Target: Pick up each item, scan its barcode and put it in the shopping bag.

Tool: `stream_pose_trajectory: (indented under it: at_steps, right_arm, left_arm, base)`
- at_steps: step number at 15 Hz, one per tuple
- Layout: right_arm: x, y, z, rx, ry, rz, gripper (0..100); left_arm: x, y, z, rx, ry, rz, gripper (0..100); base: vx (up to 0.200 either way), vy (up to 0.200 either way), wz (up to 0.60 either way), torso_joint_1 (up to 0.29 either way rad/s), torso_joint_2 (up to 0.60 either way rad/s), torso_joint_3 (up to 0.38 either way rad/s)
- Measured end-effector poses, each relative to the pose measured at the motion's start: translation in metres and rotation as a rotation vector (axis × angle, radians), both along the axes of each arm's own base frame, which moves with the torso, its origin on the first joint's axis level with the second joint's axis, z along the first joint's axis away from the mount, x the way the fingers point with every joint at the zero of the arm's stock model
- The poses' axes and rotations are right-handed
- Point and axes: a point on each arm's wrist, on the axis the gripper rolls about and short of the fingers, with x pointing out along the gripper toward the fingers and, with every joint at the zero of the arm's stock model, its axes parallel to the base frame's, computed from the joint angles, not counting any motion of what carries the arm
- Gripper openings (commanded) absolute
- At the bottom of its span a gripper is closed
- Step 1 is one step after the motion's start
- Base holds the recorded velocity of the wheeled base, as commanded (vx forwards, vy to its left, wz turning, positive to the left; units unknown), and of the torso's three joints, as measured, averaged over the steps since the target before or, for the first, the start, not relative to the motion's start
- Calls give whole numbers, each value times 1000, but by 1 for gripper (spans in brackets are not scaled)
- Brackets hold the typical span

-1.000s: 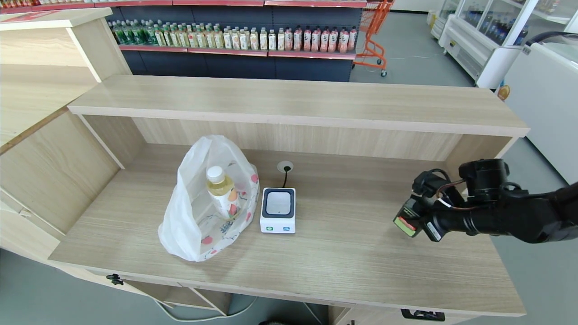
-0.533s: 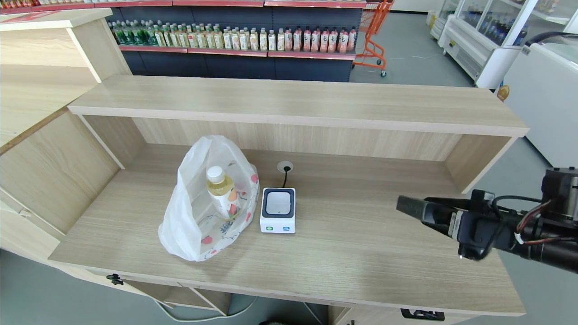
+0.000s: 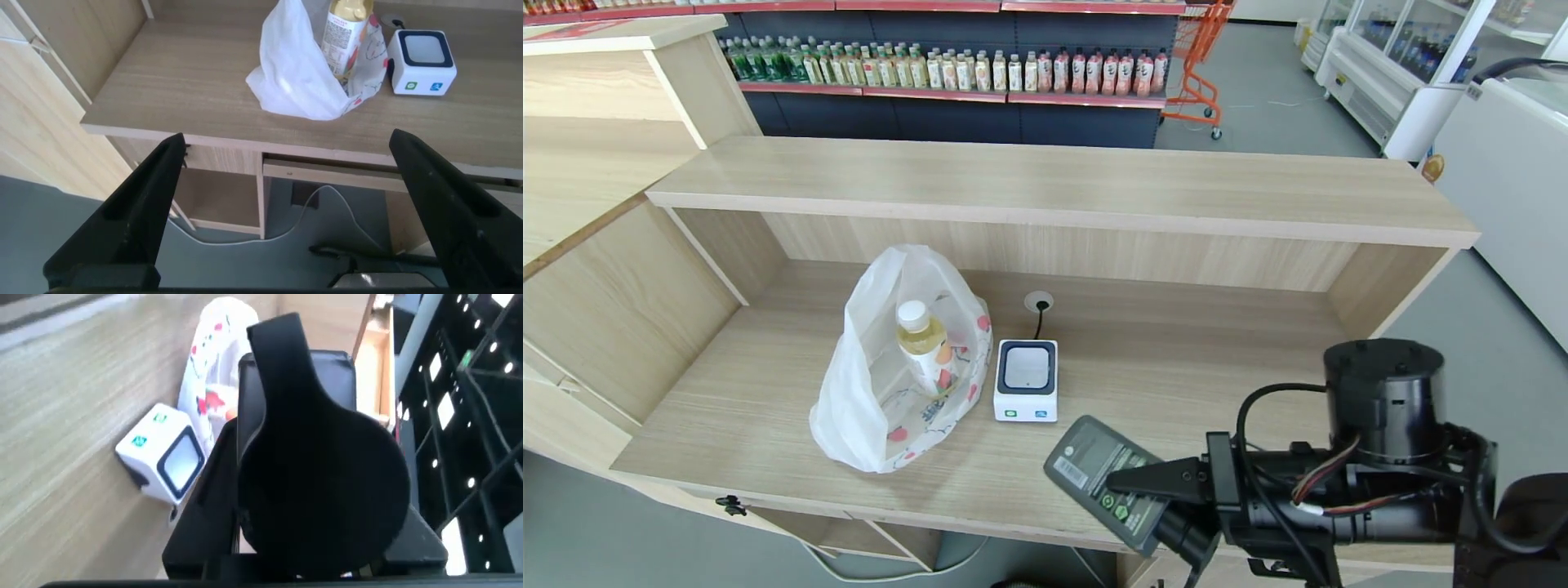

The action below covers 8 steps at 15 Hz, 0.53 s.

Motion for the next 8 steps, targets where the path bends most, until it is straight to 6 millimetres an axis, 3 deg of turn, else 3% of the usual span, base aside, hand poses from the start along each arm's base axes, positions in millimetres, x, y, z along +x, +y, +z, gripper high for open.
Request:
stream_pose_trajectory:
  at_steps: [3,8]
  right_arm:
    - [2,19,-6,30,-44,57,0]
    - [3,35,-15,58,-71,93,0]
  left_arm:
    - [0,0,0,0,0,0,100]
    - [0,0,0,0,0,1,100]
  base:
    - [0,0,0,0,0,0]
    - [0,0,0,0,0,0]
